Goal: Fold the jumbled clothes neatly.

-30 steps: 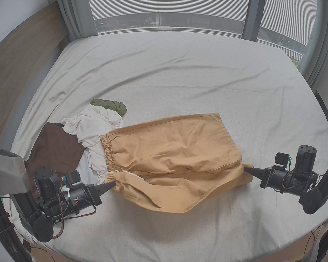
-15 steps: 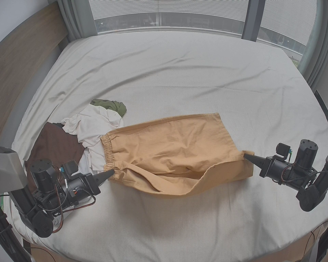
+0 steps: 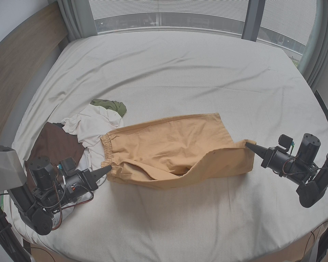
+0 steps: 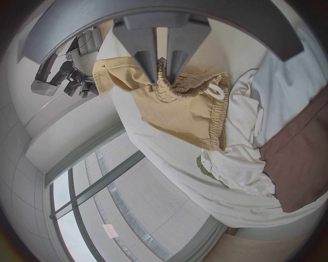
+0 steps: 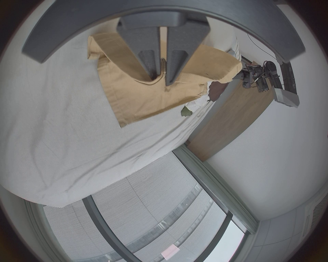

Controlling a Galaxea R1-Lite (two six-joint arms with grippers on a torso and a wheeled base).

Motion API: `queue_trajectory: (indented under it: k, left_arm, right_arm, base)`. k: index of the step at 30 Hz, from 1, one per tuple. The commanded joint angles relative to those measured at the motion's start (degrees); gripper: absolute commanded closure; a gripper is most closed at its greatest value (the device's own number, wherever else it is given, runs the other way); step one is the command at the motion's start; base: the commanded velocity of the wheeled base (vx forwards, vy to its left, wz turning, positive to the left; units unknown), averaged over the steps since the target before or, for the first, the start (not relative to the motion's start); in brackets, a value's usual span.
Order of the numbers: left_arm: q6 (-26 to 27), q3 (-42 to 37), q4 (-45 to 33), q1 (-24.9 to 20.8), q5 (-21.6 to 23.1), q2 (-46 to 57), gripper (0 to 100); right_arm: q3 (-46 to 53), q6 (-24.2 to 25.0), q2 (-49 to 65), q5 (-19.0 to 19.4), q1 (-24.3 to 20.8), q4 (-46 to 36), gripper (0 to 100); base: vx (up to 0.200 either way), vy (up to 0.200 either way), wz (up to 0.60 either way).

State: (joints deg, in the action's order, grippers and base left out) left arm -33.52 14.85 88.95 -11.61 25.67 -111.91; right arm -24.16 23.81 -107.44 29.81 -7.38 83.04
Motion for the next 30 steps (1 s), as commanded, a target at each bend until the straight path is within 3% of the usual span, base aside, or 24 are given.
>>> queue_trajectory:
  k: [1, 21, 30]
  left_arm:
    - [-0.4, 0.6, 0.1, 0.4, 0.0, 0.0, 100]
    - [-3.0, 3.3, 0.1, 2.1, -1.2, 0.0, 100]
    - [-3.6, 4.9, 0.1, 2.0, -2.6, -0.3, 100]
  right_arm:
    - [-1.3, 0.7, -0.1, 0.0, -0.1, 0.7, 100]
    - [-12.7, 0.8, -2.6, -0.9, -0.1, -0.3, 100]
    - [-20.2, 0.8, -1.3, -1.0, -0.4, -9.7, 100]
  base:
    - [0.0, 0.0, 0.0]
    - [0.0, 0.0, 0.0]
    - [0.0, 0.0, 0.0]
